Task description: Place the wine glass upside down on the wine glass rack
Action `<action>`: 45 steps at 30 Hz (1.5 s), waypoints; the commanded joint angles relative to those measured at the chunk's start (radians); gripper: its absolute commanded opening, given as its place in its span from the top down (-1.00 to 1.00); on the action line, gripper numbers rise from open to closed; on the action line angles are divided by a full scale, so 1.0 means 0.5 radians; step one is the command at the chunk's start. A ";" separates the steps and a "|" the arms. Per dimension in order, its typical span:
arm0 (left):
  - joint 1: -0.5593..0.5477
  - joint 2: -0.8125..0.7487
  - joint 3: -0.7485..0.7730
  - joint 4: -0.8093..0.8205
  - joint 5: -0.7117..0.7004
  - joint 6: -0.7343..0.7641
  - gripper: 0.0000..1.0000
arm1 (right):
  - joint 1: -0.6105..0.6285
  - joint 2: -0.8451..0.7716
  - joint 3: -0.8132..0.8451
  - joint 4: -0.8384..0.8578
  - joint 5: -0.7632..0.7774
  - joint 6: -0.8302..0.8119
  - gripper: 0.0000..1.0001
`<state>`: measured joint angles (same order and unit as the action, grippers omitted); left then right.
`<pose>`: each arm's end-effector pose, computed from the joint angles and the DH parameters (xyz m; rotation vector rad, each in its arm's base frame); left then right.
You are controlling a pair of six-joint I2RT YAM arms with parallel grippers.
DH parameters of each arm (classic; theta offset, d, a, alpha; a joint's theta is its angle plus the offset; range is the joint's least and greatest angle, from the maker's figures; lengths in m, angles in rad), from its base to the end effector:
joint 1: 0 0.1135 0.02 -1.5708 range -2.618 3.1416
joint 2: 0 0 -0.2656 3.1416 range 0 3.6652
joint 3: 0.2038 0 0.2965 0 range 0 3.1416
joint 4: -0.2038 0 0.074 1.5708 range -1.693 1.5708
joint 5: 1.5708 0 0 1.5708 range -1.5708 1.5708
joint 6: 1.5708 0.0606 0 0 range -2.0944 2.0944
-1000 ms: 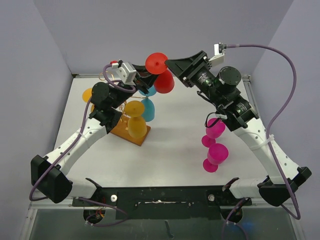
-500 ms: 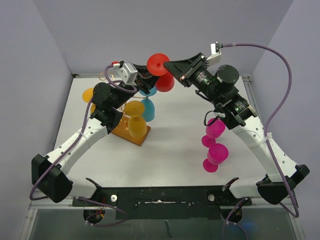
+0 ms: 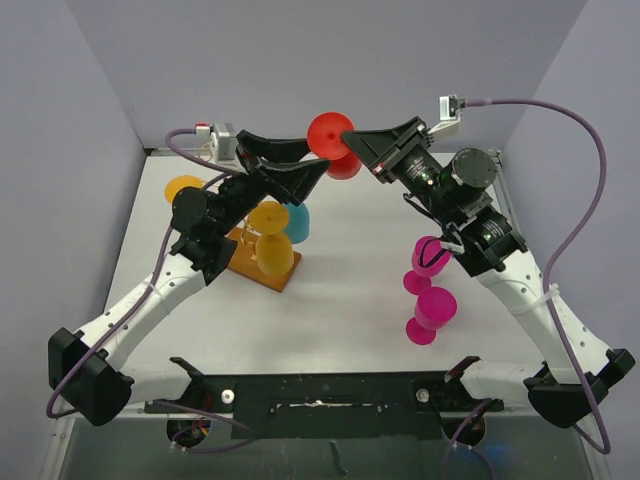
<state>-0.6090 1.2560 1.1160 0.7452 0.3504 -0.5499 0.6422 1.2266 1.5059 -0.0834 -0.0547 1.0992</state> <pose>0.2681 -0.2123 0.4594 0.3760 1.0134 -1.2215 0.2582 0.1972 0.5274 0.2997 1.5160 1.4659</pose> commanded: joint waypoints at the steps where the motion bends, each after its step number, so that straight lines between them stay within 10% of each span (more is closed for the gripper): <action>1: -0.005 -0.131 0.061 -0.065 -0.168 -0.631 -0.29 | -0.009 -0.176 -0.082 0.231 0.068 -0.184 1.00; 16: 0.078 -0.097 0.406 -0.944 0.032 -1.096 -0.28 | -0.007 -0.246 -0.225 0.168 -0.114 -0.354 1.00; 45: 0.173 -0.071 0.369 -0.791 0.330 -1.359 0.43 | -0.008 -0.182 -0.195 0.088 -0.187 -0.394 1.00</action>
<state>-0.5282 1.2316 1.2732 0.2909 0.4667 -1.2160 0.6422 1.1275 1.3849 -0.0914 -0.1188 0.9119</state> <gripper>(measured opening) 0.320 0.040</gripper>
